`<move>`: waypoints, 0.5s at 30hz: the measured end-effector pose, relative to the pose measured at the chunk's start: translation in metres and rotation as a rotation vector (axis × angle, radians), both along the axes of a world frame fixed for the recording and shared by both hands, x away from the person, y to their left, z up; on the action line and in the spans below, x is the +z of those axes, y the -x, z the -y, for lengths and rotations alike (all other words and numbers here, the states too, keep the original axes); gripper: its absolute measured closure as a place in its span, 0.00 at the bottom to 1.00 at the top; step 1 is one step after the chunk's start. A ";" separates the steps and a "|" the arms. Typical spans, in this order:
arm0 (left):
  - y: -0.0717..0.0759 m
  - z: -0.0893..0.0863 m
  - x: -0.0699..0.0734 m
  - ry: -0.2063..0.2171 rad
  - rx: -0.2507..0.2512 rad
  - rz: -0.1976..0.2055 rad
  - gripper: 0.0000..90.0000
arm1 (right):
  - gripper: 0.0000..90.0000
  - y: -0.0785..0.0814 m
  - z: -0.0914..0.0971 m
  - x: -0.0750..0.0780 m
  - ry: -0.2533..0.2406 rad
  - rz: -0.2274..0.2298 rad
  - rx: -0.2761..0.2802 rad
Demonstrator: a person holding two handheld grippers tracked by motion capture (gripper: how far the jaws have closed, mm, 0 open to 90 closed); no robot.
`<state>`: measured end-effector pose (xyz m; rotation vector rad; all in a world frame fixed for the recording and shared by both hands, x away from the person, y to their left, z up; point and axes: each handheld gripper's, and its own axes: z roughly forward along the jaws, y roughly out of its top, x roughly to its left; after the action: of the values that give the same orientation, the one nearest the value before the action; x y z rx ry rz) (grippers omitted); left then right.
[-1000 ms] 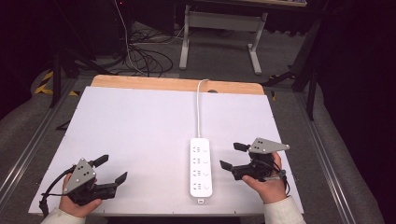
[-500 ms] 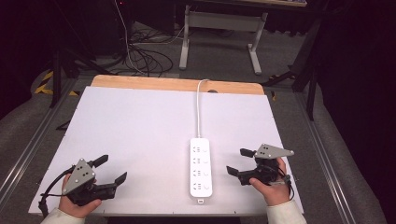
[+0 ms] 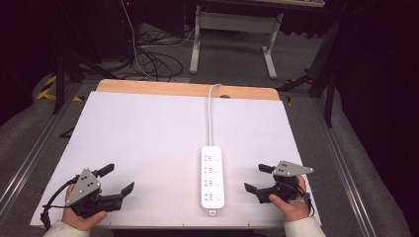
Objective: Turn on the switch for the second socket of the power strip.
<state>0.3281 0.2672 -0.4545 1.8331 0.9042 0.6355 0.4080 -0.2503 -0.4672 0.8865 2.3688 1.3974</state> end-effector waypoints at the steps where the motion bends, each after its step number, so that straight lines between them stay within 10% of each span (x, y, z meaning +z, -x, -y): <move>1: 0.000 0.000 0.000 -0.002 0.001 0.000 0.18 | 0.12 0.000 0.001 -0.002 -0.001 -0.001 -0.003; 15: -0.003 0.000 -0.002 0.012 0.005 -0.033 0.16 | 0.12 0.007 0.008 -0.014 0.024 -0.004 -0.035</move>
<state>0.3309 0.2674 -0.4562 1.8357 0.9325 0.6037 0.4012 -0.2588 -0.4812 0.9204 2.3562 1.3525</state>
